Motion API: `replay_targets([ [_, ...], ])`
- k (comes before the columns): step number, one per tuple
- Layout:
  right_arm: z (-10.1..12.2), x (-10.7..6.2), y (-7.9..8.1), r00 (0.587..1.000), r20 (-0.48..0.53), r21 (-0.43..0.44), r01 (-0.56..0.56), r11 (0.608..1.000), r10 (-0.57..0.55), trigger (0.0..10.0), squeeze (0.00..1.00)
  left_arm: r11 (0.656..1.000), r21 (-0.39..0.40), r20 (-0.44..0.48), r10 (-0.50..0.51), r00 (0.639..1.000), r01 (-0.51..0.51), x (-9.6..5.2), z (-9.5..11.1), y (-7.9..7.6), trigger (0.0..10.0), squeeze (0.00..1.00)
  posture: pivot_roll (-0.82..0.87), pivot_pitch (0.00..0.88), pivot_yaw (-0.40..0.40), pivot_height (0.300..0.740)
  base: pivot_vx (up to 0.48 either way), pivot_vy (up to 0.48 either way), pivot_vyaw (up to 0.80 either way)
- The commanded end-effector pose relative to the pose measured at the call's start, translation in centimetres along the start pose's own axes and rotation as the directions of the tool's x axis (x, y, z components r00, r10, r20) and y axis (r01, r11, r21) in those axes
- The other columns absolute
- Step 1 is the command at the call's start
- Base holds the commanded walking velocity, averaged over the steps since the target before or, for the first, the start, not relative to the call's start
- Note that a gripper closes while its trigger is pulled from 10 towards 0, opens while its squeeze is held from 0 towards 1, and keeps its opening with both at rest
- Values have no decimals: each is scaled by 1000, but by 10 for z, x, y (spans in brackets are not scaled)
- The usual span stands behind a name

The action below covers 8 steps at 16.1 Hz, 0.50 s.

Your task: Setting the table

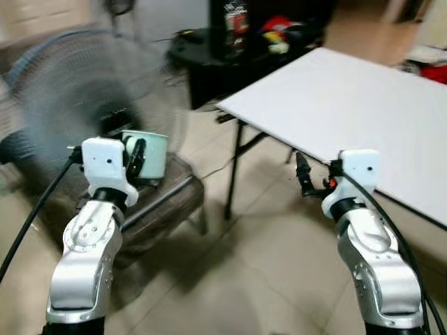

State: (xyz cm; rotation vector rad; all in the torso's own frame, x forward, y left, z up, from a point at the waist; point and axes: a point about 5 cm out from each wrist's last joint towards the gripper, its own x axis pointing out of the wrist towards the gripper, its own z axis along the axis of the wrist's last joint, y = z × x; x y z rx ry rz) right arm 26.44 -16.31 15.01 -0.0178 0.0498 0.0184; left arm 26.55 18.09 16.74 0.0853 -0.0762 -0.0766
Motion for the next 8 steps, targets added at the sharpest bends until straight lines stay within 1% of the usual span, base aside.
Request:
replay_targets([
  [1, 2, 2, -1, 1000, 7, 20, -1, 1000, 0, 10000, 0, 1000, 17, 12, -5, 1000, 5, 0, 5, 2, 10000, 0, 25, 0, 20, 740, 435, 0, 0],
  [2, 3, 2, 0, 1000, 10, 15, 0, 1000, 0, 10000, 0, 1000, 21, 12, -8, 1000, 8, 1, 5, 2, 10000, 0, 25, 0, 20, 740, 431, 0, -400],
  [8, 3, -1, -1, 1000, 15, 29, 16, 999, -16, 10000, 0, 999, 30, 10, -31, 999, 31, 5, 6, 1, 10000, 0, 8, 0, 46, 740, 434, 0, -800],
])
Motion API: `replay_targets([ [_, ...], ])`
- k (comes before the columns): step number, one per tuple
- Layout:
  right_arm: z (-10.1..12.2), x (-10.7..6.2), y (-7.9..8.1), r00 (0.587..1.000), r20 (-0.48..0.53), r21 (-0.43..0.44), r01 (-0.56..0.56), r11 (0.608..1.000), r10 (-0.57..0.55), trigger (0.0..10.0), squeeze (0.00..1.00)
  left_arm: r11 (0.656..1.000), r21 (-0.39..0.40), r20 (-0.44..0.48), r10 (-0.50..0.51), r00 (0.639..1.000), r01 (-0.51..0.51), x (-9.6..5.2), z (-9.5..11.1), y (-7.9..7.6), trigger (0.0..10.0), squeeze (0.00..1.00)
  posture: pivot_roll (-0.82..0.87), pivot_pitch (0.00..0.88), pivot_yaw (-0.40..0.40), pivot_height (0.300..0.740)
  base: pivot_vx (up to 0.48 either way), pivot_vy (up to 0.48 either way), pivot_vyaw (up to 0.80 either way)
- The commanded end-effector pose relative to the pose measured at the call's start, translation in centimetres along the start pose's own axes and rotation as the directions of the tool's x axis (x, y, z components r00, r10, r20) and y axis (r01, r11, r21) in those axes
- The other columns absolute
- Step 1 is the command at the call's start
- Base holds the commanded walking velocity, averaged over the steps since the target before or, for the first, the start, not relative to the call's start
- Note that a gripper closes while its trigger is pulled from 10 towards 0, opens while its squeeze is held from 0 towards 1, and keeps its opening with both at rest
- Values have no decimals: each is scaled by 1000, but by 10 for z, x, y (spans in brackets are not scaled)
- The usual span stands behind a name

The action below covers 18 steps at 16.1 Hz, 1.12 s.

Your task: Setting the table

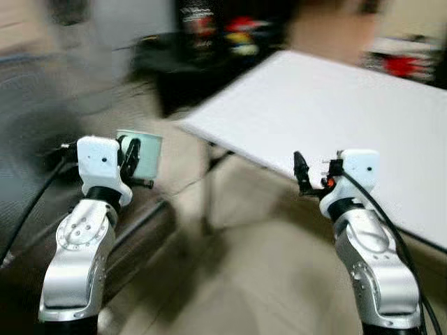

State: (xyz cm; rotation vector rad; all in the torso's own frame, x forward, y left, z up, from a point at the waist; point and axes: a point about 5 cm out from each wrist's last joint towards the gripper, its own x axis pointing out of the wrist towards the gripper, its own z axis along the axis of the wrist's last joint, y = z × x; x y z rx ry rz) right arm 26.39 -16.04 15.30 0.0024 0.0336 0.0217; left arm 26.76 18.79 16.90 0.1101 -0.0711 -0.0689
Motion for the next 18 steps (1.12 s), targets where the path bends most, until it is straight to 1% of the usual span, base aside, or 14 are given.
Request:
replay_targets([
  [1, 0, -1, -5, 1000, -1, 10, 24, 1000, -24, 10000, 0, 999, 7, 18, -43, 999, 43, 4, 5, -7, 10000, 0, 5, 0, 50, 740, 435, 0, -800],
  [7, 2, -4, -6, 1000, 4, 2, 24, 1000, -24, 10000, 0, 997, 7, 12, -76, 997, 76, 5, 3, -9, 10000, 0, -7, 0, 58, 740, 434, 0, -800],
  [9, 2, -4, -6, 1000, 7, 1, 16, 1000, -16, 10000, 0, 997, 3, 14, -80, 997, 80, 6, 3, -9, 10000, 0, -4, 0, 56, 740, 435, 0, -587],
  [10, 3, -4, -5, 1000, 14, -4, 8, 1000, -8, 10000, 0, 997, 0, 17, -81, 997, 81, 6, 4, -9, 10000, 0, -3, 0, 55, 740, 431, 0, 0],
  [11, 4, -4, -4, 1000, 19, -13, -3, 1000, 3, 10000, 0, 996, -17, 26, -84, 996, 85, 6, 4, -9, 10000, 0, -1, 0, 53, 740, 435, 0, 0],
  [12, 4, -4, -2, 1000, 24, -18, -17, 1000, 18, 10000, 0, 994, -53, 41, -92, 995, 94, 6, 5, -11, 10000, 0, 2, 0, 50, 740, 431, 0, 0],
  [14, 4, -4, 0, 999, 25, -20, -30, 999, 31, 10000, 0, 992, -78, 49, -97, 994, 100, 6, 6, -12, 10000, 0, 1, 0, 45, 740, 429, 0, 0],
  [18, 5, -3, 1, 998, 31, -30, -44, 999, 45, 10000, 0, 989, -100, 57, -106, 993, 111, 7, 5, -13, 10000, 0, -1, 0, 43, 740, 412, 0, 0],
])
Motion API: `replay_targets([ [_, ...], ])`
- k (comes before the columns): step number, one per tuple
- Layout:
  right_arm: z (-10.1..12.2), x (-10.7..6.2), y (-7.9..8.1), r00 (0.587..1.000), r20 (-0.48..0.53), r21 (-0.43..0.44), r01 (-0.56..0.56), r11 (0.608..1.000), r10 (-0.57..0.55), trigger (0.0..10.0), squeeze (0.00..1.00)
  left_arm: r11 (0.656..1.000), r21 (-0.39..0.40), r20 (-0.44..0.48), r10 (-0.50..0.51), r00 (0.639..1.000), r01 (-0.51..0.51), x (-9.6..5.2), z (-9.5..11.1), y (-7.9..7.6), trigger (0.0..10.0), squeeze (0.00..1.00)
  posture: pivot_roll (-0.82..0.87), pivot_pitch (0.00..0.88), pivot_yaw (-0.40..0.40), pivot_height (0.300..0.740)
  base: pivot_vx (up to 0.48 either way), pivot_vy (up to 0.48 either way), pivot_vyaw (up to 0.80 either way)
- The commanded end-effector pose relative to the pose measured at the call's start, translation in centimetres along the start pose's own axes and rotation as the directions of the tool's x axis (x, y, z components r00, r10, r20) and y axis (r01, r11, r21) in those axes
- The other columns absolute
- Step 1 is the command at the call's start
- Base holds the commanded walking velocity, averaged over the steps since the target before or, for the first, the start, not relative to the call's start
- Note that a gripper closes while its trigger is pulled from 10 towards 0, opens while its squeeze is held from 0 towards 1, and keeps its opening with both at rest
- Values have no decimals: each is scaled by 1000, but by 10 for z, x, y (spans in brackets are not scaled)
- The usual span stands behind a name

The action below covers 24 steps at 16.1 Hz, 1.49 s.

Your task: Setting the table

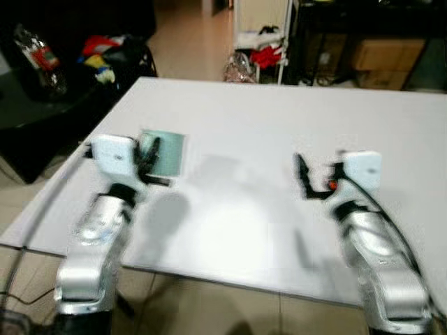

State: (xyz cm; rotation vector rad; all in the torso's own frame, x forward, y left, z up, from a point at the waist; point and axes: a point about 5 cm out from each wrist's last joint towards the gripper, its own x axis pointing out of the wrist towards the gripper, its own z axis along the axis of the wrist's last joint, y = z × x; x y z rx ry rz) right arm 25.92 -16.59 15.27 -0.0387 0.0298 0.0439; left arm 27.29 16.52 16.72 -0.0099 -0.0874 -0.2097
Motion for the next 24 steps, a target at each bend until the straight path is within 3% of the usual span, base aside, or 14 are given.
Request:
replay_targets([
  [1, 6, 2, 7, 999, 30, 7, -25, 1000, 25, 10000, 0, 1000, 20, 28, 19, 999, -20, 0, 6, 9, 10000, 0, -3, 0, 45, 740, 371, 0, 0],
  [6, 2, -4, 5, 999, 16, 1, -38, 999, 38, 10000, 0, 996, 45, 37, -81, 996, 79, 17, 4, 1, 10000, 0, -35, 0, 85, 740, 0, 0, 0],
  [10, 1, -6, 2, 992, 0, -17, -129, 992, 129, 10000, 0, 991, 41, 4, -130, 992, 130, 55, -12, -2, 10000, 0, -56, 0, 90, 740, 0, 0, 0],
  [12, 4, -7, 5, 980, 12, -32, -196, 980, 197, 10000, 0, 987, -37, 18, -157, 987, 158, 72, -12, -7, 10000, 0, -66, 0, 97, 740, 0, 0, 0],
  [13, 5, -8, 5, 979, 13, -36, -203, 979, 204, 10000, 0, 986, -69, 35, -148, 988, 150, 77, -10, -8, 10000, 0, -73, 0, 100, 740, 0, 0, 0],
  [14, 4, -8, 1, 980, 6, -45, -196, 980, 197, 10000, 0, 978, -158, 59, -128, 990, 136, 90, -13, -14, 10000, 0, -74, 0, 97, 740, 0, 0, 0],
  [15, 3, -8, 0, 981, -1, -51, -196, 979, 196, 10000, 0, 974, -181, 33, -129, 991, 133, 95, -21, -19, 10000, 0, -77, 0, 96, 740, 0, 0, 0],
  [18, 4, -9, 2, 974, -11, -83, -224, 971, 224, 10000, 0, 971, -203, -48, -137, 989, 124, 95, -50, -31, 10000, 0, -95, 0, 104, 740, 0, 0, 0],
  [22, 5, -14, 6, 962, -19, -85, -272, 959, 271, 10000, 0, 973, -216, -98, -103, 990, 80, 82, -78, -24, 10000, 0, -101, 0, 108, 740, 0, 0, 0],
  [23, 7, -16, 10, 948, -27, -65, -319, 946, 318, 10000, 0, 974, -210, -102, -102, 990, 79, 80, -81, -21, 10000, 0, -97, 0, 105, 740, 0, 0, 0],
  [24, 9, -20, 15, 903, -57, -23, -427, 904, 426, 10000, 0, 978, -186, -114, -115, 987, 92, 75, -86, -17, 10000, 0, -96, 0, 106, 740, 0, 0, 0],
])
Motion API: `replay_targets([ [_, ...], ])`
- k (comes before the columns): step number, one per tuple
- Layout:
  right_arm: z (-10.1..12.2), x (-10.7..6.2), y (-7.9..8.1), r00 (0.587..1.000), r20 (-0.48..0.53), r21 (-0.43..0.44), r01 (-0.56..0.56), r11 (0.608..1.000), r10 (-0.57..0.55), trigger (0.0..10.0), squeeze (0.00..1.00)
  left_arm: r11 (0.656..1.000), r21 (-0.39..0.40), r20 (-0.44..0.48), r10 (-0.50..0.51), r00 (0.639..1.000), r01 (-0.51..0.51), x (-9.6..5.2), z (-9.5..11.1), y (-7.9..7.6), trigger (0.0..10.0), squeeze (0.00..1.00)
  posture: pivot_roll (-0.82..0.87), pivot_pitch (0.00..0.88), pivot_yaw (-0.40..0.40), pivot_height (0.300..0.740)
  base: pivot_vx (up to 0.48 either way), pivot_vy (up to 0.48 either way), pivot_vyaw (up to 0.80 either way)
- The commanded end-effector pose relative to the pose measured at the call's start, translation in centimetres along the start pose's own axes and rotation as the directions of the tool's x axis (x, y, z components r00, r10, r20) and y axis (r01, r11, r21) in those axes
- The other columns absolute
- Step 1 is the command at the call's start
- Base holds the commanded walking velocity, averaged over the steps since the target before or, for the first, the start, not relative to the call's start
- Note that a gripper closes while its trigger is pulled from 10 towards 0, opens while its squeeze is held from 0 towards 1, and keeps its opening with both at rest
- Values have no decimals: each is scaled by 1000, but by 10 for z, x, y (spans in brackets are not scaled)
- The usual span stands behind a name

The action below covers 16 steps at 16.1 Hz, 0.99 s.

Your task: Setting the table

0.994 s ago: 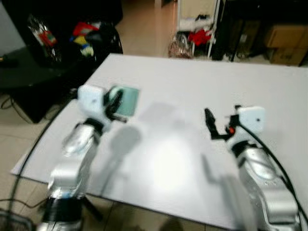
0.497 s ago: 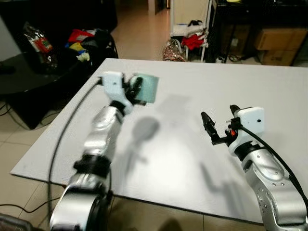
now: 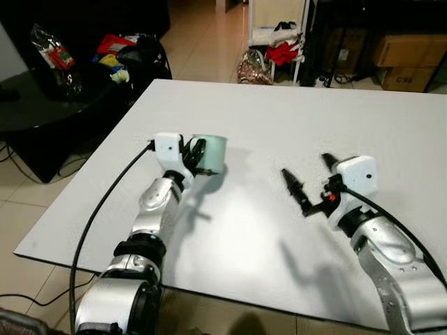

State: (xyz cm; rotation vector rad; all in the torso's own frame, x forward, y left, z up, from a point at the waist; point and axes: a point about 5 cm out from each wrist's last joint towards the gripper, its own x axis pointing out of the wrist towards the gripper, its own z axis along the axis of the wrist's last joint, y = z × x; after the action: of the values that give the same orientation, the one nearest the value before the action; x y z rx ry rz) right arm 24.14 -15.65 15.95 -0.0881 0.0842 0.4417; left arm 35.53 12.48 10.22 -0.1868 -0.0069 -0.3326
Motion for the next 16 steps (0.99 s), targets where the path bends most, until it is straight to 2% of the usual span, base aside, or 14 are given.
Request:
replay_targets([
  [1, 1, -3, 9, 992, -29, 29, -124, 992, 125, 10000, 0, 1000, 30, -74, 1, 997, 1, -11, -16, 9, 10000, 0, -94, 0, 107, 740, 0, 0, 0],
  [2, -1, -8, 12, 978, -72, 23, -196, 980, 197, 10000, 0, 999, 52, -83, -12, 996, 17, -15, -19, 11, 10000, 0, -93, 0, 106, 740, 0, 0, 0],
  [4, -1, -14, 13, 961, -101, 36, -257, 966, 259, 10000, 0, 997, 67, -96, -24, 995, 30, -20, -24, 14, 10000, 0, -94, 0, 105, 740, 0, 0, 0],
  [8, -7, -24, 10, 928, -198, 17, -319, 947, 316, 10000, 0, 993, 111, -163, -10, 986, 28, -41, -45, 24, 10000, 0, -89, 0, 97, 740, 0, 0, 0],
  [12, -5, -24, 11, 918, -205, 14, -344, 939, 339, 10000, 0, 989, 146, -250, 18, 968, 19, -54, -62, 28, 10000, 0, -89, 0, 96, 740, 0, 0, 0],
  [16, -5, -22, 14, 913, -196, 4, -364, 931, 358, 10000, 0, 985, 173, -288, 34, 957, 18, -62, -68, 33, 10000, 0, -85, 0, 97, 740, 0, 0, 0],
])
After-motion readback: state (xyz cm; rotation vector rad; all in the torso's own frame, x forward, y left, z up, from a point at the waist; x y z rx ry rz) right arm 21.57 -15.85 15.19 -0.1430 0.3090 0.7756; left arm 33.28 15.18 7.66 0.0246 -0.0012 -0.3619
